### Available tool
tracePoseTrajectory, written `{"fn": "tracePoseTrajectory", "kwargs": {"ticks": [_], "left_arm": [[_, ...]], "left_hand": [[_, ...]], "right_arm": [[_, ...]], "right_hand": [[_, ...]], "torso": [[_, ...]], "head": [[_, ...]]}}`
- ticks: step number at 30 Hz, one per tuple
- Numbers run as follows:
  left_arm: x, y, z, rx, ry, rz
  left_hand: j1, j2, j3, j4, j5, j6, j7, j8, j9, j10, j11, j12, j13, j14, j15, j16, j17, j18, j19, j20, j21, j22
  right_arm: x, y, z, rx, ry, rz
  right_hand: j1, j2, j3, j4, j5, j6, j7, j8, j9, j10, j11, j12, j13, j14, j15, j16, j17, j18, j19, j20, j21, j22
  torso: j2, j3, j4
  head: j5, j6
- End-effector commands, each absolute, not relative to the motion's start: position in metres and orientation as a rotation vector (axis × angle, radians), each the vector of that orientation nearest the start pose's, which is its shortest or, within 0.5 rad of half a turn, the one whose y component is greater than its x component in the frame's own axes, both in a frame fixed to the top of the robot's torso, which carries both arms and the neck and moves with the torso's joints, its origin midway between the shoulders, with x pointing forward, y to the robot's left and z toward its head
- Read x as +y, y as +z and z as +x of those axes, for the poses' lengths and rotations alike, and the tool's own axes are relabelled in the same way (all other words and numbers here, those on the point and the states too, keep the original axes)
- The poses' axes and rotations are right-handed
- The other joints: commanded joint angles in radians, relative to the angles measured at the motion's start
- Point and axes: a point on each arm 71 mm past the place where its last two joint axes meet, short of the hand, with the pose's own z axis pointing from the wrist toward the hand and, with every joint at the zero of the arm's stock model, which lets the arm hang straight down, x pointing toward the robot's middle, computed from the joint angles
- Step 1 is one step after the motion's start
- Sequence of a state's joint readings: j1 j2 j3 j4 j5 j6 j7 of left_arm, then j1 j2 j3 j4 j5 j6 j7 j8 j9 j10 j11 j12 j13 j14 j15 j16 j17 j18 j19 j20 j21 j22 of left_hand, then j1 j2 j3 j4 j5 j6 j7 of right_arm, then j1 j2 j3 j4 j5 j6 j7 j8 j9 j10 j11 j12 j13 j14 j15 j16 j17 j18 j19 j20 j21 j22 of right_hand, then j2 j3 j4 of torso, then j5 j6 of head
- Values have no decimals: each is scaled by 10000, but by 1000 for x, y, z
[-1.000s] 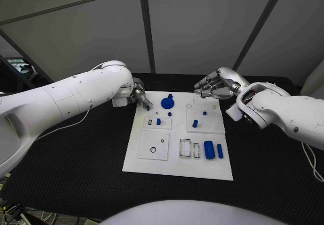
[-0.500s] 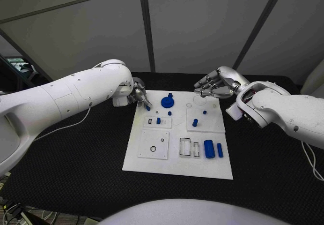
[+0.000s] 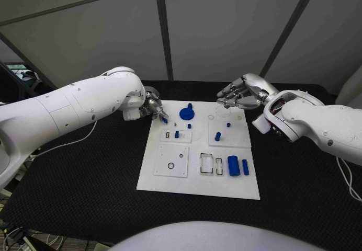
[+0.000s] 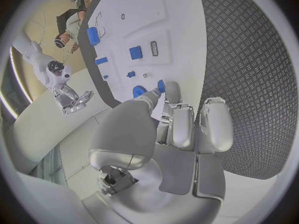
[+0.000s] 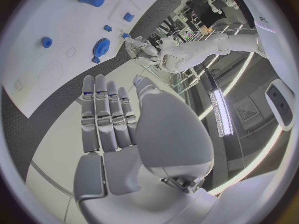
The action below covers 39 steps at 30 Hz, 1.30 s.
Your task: Assemble the parts on the task board
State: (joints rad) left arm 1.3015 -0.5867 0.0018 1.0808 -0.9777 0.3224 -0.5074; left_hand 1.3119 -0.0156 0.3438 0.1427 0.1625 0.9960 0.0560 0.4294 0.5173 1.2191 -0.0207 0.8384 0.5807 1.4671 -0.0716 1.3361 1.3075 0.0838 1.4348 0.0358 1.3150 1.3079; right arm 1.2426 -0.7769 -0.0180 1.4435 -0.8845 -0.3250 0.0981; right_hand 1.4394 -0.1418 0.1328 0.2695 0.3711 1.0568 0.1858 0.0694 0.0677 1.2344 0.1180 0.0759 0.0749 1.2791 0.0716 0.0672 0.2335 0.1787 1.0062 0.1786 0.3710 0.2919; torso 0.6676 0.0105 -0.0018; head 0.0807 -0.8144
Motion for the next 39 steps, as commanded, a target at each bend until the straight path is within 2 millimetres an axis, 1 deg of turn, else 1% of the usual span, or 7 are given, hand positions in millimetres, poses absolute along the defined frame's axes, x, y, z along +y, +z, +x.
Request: {"fn": "tracePoseTrajectory", "kwargs": {"ticks": [1, 7, 11, 16, 31, 34, 39], "left_arm": [[210, -186, 559, 23178, -4415, -3470], [207, -181, 546, 22961, -4921, -3394], [205, -179, 538, 22919, -5124, -3285], [205, -179, 530, 22872, -5135, -2952], [202, -188, 514, 22632, -4436, -1489], [202, -191, 512, 22659, -4328, -1403], [201, -195, 510, 22706, -4207, -1381]], "left_hand": [[-13, -317, 1329, -1082, 123, -4, -5, 80, 106, 130, -2, 106, 78, 423, -72, 74, 164, -179, 84, -27, 95, 306], [-365, -814, 2273, -1338, 221, 25, -33, 231, 308, 378, -25, 276, 239, 427, -92, 81, 172, -198, 141, -49, 155, 398], [-446, -939, 2475, -1414, 257, 50, -46, 276, 366, 460, -38, 351, 317, 428, -104, 83, 175, -203, 156, -58, 173, 426], [-500, -1074, 2630, -1498, 307, 76, -55, 313, 418, 537, -55, 415, 384, 429, -113, 84, 177, -210, 175, -69, 199, 460], [-559, -1238, 2799, -1584, 385, 137, -71, 353, 474, 666, -74, 531, 520, 434, -126, 92, 185, -226, 212, -81, 257, 526], [-563, -1246, 2813, -1589, 391, 144, -73, 355, 477, 675, -76, 537, 527, 434, -128, 94, 187, -231, 223, -82, 278, 546], [-568, -1251, 2828, -1593, 398, 149, -74, 357, 480, 691, -77, 554, 550, 434, -130, 93, 187, -233, 227, -84, 284, 552]], "right_arm": [[-189, -157, 510, 16379, 10628, 2787], [-189, -157, 511, 16374, 10612, 2794], [-190, -157, 511, 16369, 10602, 2803], [-190, -157, 511, 16367, 10594, 2811], [-191, -158, 511, 16368, 10582, 2820], [-191, -158, 511, 16367, 10584, 2819], [-190, -158, 512, 16373, 10592, 2813]], "right_hand": [[-23, 95, 8, -10, 34, -41, -3, -26, -4, -71, 16, -17, -10, -32, 19, -24, -12, 31, 43, 46, -53, -16], [-31, 98, 7, -5, 42, -43, -2, -26, -4, -72, 17, -16, -10, -32, 19, -24, -13, 31, 46, 46, -57, -18], [-54, 105, 4, 8, 58, -45, 1, -25, -3, -74, 20, -14, -11, -32, 21, -23, -15, 31, 52, 48, -65, -24], [-57, 107, 4, 10, 60, -46, 1, -25, -3, -75, 21, -13, -11, -32, 21, -23, -16, 31, 52, 48, -66, -25], [-69, 114, 3, 18, 69, -47, 2, -24, -3, -75, 22, -11, -12, -32, 22, -23, -17, 31, 56, 49, -71, -29], [-69, 114, 3, 18, 69, -47, 2, -24, -3, -75, 22, -11, -12, -32, 22, -23, -17, 31, 56, 49, -71, -29], [-69, 114, 3, 18, 69, -47, 2, -24, -3, -75, 22, -11, -12, -32, 22, -23, -17, 31, 56, 49, -71, -29]], "torso": [[-5, 6, 5], [-3, 0, -7], [-12, 7, -2], [-4, -1, -10], [12, 2, -7], [12, -7, 0], [20, -2, -19]], "head": [[31, -17], [49, -8], [74, -15], [81, -12], [94, -45], [103, -54], [143, -72]]}}
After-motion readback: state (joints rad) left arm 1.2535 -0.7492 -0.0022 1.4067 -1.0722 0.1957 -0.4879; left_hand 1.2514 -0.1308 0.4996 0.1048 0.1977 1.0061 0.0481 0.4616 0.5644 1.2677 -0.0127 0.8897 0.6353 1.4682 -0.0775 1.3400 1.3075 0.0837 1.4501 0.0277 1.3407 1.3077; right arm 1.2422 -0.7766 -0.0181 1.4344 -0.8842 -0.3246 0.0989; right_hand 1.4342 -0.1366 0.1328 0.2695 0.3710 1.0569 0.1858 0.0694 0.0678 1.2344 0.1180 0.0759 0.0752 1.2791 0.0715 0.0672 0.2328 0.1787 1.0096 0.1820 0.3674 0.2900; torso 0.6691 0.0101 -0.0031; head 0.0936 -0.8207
